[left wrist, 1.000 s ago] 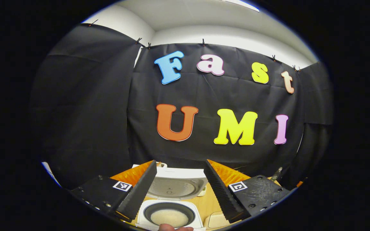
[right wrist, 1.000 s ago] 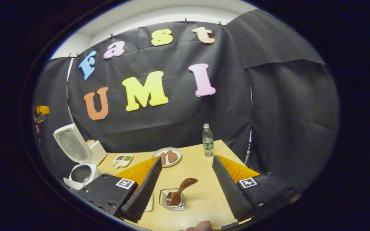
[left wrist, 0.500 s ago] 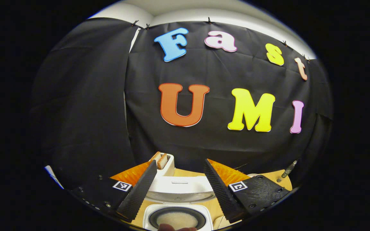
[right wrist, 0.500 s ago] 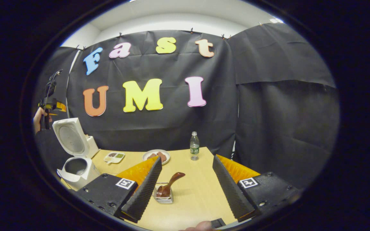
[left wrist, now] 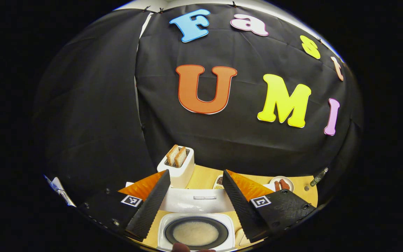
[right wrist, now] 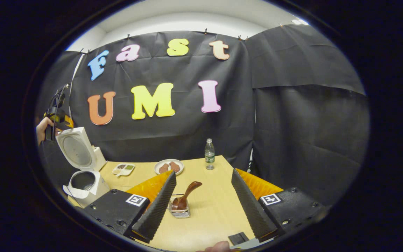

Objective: Close the left gripper, press the button to open the rice cooker; take a wooden spoon from the chopstick holder with the right hand, scoop a spoonful of rice and pour it into the rice cooker, then put the wooden spoon back into the chopstick holder.

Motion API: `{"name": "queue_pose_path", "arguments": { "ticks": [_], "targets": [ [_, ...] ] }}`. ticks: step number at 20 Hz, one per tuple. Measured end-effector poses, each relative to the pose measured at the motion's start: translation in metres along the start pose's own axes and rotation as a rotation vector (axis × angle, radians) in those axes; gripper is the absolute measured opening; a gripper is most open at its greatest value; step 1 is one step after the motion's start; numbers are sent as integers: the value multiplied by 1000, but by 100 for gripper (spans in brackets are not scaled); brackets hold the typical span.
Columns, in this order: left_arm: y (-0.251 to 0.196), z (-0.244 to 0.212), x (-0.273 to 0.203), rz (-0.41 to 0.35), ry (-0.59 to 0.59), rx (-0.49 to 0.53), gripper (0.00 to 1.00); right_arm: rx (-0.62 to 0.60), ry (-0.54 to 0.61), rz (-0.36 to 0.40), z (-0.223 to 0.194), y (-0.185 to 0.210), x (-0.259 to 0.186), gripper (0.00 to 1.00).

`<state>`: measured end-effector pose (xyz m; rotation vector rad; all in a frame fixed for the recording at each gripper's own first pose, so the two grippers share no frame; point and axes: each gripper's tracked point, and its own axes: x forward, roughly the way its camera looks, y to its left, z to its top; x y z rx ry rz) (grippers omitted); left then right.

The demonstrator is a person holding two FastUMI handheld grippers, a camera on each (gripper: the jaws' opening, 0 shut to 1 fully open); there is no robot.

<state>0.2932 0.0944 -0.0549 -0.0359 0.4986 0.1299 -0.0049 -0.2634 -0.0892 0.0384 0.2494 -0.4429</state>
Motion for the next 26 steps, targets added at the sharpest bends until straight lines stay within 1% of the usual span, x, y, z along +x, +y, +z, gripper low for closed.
{"name": "queue_pose_path", "arguments": {
  "ticks": [1,2,5,7,11,15,18,21,24,26],
  "targets": [
    [0,-7,-7,-3,11,8,100,4,2,17,0,7,1,99],
    [-1,-13,-15,-7,23,15,97,7,6,38,-1,15,3,99],
    [-4,-35,-41,-29,65,9,97,-3,16,108,-3,41,8,100],
    [-5,-56,-57,-45,100,-14,97,-18,14,157,-2,60,8,100],
    [-11,-114,-82,-81,214,-77,96,-30,29,232,-13,92,4,100],
    [-12,-167,-92,-79,299,-80,96,-44,78,288,-32,114,-3,99],
    [-13,-201,-97,-94,371,-91,97,-67,80,305,-34,123,-5,100],
    [-14,-236,-92,-100,440,-81,97,-68,85,306,-36,125,-6,99],
    [-14,-251,-90,-97,481,-74,97,-64,83,295,-32,120,-5,100],
    [-14,-257,-87,-89,483,-64,97,-64,85,290,-33,118,-3,99]
  ]
}}
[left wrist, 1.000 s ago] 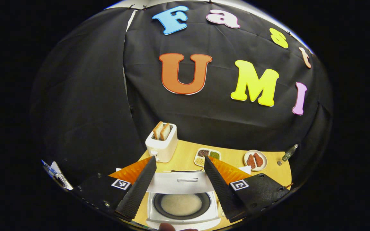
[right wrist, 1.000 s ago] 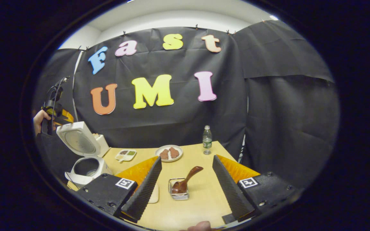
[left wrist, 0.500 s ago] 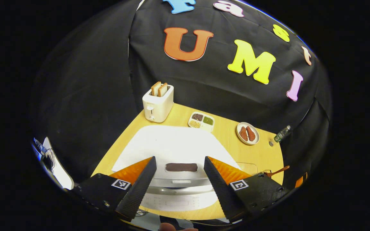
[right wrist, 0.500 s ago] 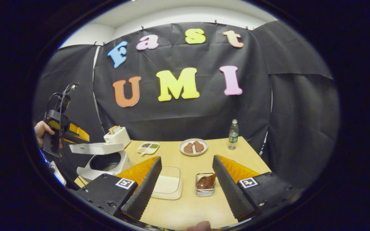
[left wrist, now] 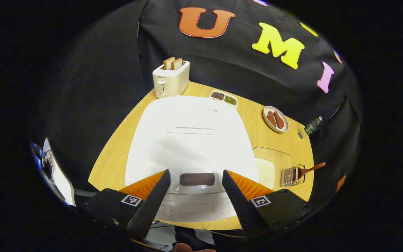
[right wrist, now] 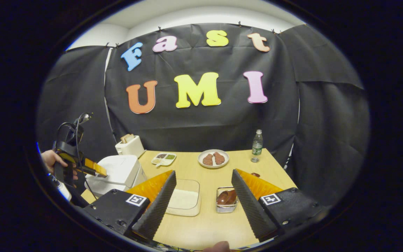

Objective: Close the left gripper, press the button to open the rice cooker; take a wooden spoon from the chopstick holder with the right hand, scoop a spoonful of rice and pour it into the rice cooker, then put the wooden spoon back into the chopstick holder.

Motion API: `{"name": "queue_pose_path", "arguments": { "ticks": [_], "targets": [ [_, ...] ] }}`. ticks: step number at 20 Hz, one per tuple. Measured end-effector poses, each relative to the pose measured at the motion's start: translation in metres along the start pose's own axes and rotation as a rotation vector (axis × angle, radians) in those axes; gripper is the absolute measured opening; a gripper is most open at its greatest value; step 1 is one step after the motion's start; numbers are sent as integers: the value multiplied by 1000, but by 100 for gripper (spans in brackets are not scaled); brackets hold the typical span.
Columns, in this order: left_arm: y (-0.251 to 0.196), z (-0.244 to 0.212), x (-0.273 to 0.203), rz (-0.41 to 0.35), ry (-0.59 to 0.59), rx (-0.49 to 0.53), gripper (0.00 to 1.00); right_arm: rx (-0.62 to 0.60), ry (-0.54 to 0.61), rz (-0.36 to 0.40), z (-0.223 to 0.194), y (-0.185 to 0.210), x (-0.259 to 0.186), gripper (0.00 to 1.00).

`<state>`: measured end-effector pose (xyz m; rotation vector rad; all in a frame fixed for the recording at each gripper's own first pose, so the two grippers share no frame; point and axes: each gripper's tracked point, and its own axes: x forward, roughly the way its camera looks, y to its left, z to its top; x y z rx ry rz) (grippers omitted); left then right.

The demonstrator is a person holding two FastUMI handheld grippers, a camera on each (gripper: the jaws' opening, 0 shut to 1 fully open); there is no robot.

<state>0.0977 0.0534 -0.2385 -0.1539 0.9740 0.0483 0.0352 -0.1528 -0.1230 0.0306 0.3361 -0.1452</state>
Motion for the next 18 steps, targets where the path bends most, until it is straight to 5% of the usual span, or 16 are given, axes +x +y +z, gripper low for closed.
{"name": "queue_pose_path", "arguments": {
  "ticks": [7,18],
  "targets": [
    [1,-17,9,74,10,100,98,15,6,33,-1,4,11,99],
    [4,-4,7,126,-40,47,98,38,-4,125,11,-9,52,100]
  ]
}}
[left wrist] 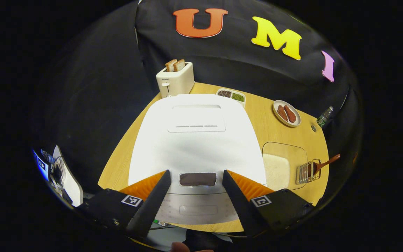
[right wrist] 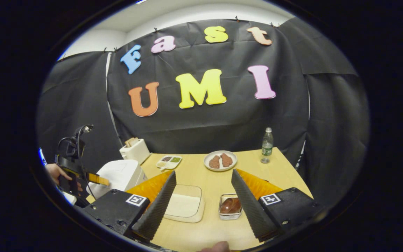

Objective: Close the left gripper, press the button to open the rice cooker; take a wooden spoon from the chopstick holder with the right hand, scoop a spoonful of rice and pour it into the rice cooker, then put the wooden spoon back into the chopstick holder.

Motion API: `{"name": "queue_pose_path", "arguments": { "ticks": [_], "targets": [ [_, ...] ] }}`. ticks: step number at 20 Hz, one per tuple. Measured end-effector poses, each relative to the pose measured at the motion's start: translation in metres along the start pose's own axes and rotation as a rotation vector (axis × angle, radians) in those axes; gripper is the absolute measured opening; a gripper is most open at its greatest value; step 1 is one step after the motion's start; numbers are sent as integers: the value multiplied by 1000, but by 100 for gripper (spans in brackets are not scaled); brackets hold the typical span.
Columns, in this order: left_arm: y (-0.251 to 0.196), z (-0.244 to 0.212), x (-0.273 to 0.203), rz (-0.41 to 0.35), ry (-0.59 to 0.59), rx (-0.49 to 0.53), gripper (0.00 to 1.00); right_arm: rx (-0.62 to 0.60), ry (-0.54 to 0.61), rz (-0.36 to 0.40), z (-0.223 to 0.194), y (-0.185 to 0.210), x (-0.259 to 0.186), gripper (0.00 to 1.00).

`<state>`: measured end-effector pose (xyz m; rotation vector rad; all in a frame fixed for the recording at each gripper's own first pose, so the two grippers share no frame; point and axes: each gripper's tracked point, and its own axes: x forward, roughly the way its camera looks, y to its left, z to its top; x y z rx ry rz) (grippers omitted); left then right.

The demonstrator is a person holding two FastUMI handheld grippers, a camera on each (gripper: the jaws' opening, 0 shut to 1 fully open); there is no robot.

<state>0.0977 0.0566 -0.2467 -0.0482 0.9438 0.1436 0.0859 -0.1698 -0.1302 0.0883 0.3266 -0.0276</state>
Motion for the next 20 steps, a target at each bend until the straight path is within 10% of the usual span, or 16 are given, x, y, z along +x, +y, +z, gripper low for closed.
{"name": "queue_pose_path", "arguments": {
  "ticks": [20],
  "targets": [
    [-4,3,-275,-269,-623,-23,95,-32,-245,-139,45,74,-182,99]
  ]
}}
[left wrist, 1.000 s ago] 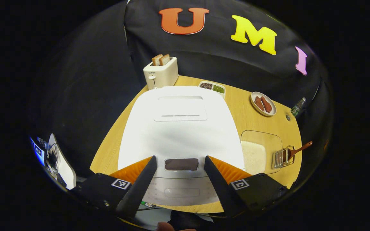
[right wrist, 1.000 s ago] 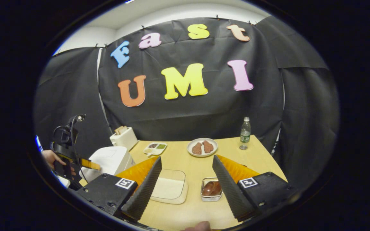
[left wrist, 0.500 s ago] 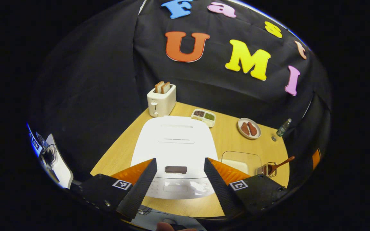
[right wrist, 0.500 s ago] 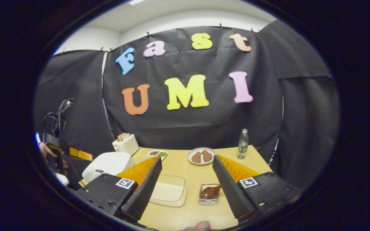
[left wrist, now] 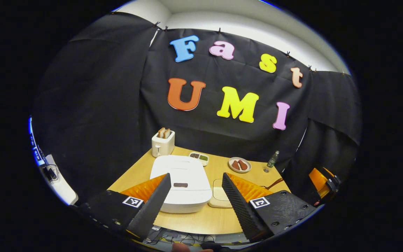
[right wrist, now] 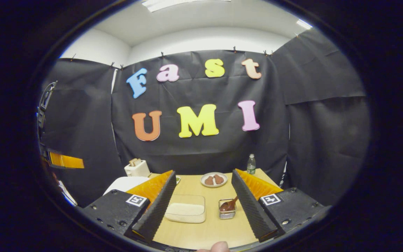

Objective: Close the left gripper, press the button to open the rice cooker; take a wooden spoon from the chopstick holder with the right hand, scoop a spoonful of rice and pour it into the rice cooker, then put the wooden spoon back into the chopstick holder.

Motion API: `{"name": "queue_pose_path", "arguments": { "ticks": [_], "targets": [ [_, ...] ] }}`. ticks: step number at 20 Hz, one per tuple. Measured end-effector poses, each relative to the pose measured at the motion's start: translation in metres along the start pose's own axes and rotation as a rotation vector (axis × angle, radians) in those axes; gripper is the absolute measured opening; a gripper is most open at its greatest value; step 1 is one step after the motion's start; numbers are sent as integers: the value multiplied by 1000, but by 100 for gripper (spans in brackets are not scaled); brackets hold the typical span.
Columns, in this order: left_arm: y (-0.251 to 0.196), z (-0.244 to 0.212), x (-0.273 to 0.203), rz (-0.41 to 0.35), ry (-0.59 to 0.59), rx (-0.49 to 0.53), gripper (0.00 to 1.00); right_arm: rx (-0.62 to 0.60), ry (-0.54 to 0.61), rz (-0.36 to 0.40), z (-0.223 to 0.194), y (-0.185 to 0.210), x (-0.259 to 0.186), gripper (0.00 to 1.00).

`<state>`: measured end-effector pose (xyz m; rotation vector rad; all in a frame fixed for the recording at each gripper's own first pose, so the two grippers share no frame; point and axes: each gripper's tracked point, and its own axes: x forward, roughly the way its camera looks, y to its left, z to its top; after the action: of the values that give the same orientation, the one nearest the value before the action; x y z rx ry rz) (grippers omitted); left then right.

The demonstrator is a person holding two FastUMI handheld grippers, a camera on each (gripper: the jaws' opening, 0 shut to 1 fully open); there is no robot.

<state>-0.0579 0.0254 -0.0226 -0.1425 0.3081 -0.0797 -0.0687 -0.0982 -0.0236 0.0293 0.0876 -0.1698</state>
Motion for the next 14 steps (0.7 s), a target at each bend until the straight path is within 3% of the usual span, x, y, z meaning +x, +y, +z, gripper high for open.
{"name": "queue_pose_path", "arguments": {
  "ticks": [7,14],
  "targets": [
    [-11,3,-65,-38,-183,35,94,-33,-31,16,-1,29,-70,100],
    [-7,-14,-95,-38,-195,24,95,-66,-53,40,-9,49,-100,99]
  ]
}}
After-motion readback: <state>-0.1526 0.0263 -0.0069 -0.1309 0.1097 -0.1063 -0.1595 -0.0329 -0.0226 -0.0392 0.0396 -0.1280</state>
